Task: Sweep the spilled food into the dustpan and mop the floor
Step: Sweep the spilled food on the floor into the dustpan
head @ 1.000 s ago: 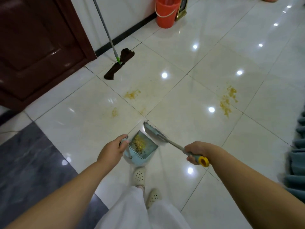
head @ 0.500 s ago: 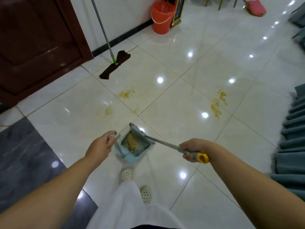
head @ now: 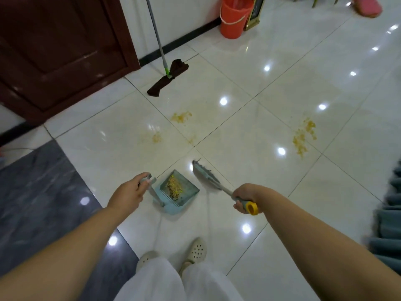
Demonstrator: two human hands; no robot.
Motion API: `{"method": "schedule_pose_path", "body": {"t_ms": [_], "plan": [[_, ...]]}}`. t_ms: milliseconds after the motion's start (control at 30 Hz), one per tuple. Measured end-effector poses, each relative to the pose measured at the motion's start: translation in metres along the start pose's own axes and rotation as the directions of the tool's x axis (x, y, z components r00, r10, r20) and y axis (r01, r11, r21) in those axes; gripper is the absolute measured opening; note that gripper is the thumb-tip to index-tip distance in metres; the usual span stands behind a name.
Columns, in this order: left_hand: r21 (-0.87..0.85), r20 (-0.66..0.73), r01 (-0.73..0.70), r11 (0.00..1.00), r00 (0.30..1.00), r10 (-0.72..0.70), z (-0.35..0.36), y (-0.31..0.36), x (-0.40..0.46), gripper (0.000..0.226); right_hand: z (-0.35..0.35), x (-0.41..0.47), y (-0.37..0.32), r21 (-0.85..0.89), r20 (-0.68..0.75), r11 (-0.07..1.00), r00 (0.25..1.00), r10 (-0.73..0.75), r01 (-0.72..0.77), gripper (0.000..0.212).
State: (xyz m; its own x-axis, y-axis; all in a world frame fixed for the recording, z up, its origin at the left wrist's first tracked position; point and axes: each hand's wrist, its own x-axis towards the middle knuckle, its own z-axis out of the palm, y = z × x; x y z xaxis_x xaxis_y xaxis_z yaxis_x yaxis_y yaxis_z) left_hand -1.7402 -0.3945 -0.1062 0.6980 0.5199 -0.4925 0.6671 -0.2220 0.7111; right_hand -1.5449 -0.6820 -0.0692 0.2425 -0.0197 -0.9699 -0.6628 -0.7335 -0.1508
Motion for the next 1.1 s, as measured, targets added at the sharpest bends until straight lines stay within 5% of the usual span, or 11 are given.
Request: {"method": "schedule_pose_path", "body": {"t_ms": [300, 767, 1100], "plan": [[0.038, 0.064, -0.037, 0.999, 0.997, 0.034, -0.022, -0.004, -0.001, 0.033, 0.014, -0.036, 0.008, 0.058, 0.154, 0.998, 0.988, 0.015, -0.024, 0.034], [0.067, 0.085, -0.047, 0.997, 0.995, 0.041, -0.087, -0.065, -0.026, 0.031, 0.087, -0.012, 0.004, 0.059, -0.055, 0.998, 0.998, 0.012, -0.009, 0.022], [0.124, 0.21, -0.038, 0.992, 0.978, 0.011, -0.101, -0.071, -0.031, 0.027, 0.138, -0.055, 0.022, 0.167, 0.189, 0.981, 0.98, 0.069, -0.101, 0.016]]}}
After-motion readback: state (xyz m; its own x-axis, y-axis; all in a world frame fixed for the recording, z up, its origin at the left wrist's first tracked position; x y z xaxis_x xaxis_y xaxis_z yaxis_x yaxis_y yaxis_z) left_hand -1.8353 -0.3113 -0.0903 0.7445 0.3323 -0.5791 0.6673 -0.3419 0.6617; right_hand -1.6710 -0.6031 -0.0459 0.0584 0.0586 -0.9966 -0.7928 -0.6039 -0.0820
